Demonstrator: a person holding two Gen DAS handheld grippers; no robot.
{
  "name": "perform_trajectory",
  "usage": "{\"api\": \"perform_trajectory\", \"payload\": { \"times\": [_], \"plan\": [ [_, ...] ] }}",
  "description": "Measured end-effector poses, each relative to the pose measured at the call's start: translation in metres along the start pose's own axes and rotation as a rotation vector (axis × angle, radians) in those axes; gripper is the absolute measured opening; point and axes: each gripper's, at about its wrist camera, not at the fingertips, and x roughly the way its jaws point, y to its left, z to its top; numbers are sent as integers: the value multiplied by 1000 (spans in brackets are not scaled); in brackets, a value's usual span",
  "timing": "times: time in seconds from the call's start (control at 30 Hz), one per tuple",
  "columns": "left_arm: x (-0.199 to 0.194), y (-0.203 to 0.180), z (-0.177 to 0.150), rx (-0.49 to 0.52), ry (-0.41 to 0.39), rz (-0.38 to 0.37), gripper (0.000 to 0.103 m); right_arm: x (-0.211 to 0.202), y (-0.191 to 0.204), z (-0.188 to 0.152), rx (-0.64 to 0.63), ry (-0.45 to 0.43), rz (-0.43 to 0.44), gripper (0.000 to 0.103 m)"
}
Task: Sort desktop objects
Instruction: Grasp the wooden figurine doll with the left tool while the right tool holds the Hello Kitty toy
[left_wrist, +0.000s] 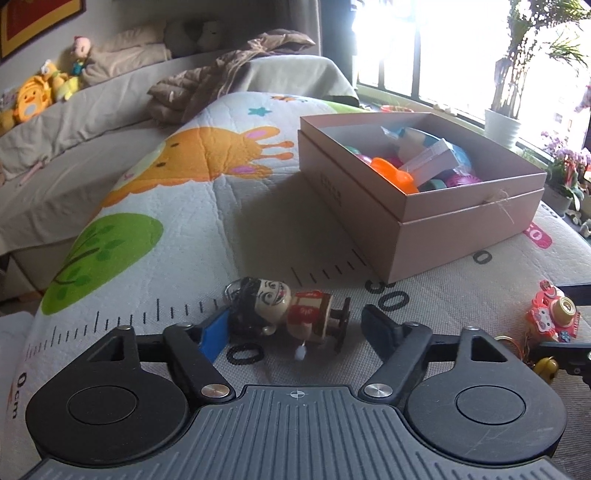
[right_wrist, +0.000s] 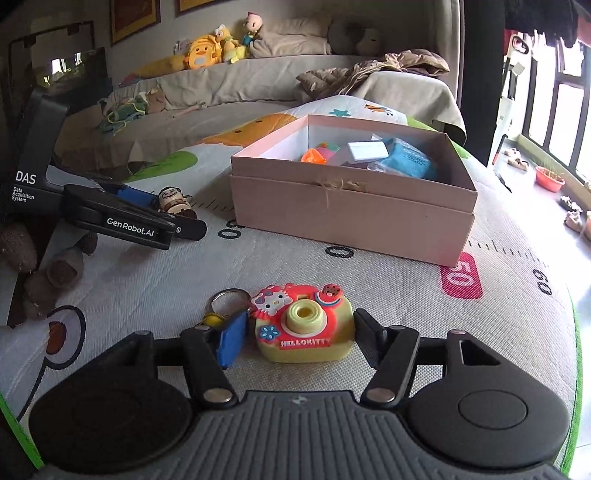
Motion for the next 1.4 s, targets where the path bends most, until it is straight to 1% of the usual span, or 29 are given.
{"api": "perform_trajectory", "payload": {
  "times": [0.03,0.2,0.37,0.5,0.57,0.6,0.63,0.67,0.73,0.83,0.97,1.13,1.27,1.3,1.33,1.37,1.4],
  "plan": [
    [-1,0,0,0,-4,-2,70,0,0,0,-1,0,-2,63],
    [-9,-3,-6,0,-3,-16,70,0,0,-1,1,-1,-9,63],
    [-27,-15,-20,27,8,-79,70,0,0,0,1,-2,-13,63],
    [-38,-25,-29,50,10,-114,71,-1,0,0,4,-4,-19,65],
    [-41,-27,-32,57,10,-116,76,-1,-1,0,14,-3,-29,69],
    [-42,-28,-32,63,7,-112,82,-1,-2,0,22,-2,-35,69],
    [-44,-28,-33,69,2,-107,86,-1,-3,0,27,0,-41,71],
    [-46,-28,-34,75,-6,-103,87,-1,-4,0,33,3,-52,75],
    [-49,-26,-35,79,-14,-100,92,-3,-4,0,33,3,-73,76],
    [-48,-27,-34,86,-5,-95,93,-8,0,-4,10,-1,-82,77],
    [-37,-32,-29,100,18,-77,93,-16,4,-6,-40,-2,-74,78],
    [-30,-39,-22,116,16,-69,93,-22,3,-5,-64,-10,-63,78],
    [-26,-41,-20,117,12,-84,91,-25,1,-4,-59,-7,-63,78],
    [-26,-41,-20,115,11,-92,88,-26,-1,-4,-56,-4,-62,78],
    [-27,-41,-20,116,8,-101,80,-26,-2,-4,-52,0,-60,78],
    [-28,-40,-20,118,4,-114,75,-27,-3,-4,-48,5,-57,78],
    [-30,-39,-20,118,1,-127,73,-26,-4,-4,-48,12,-57,78]
  ]
}}
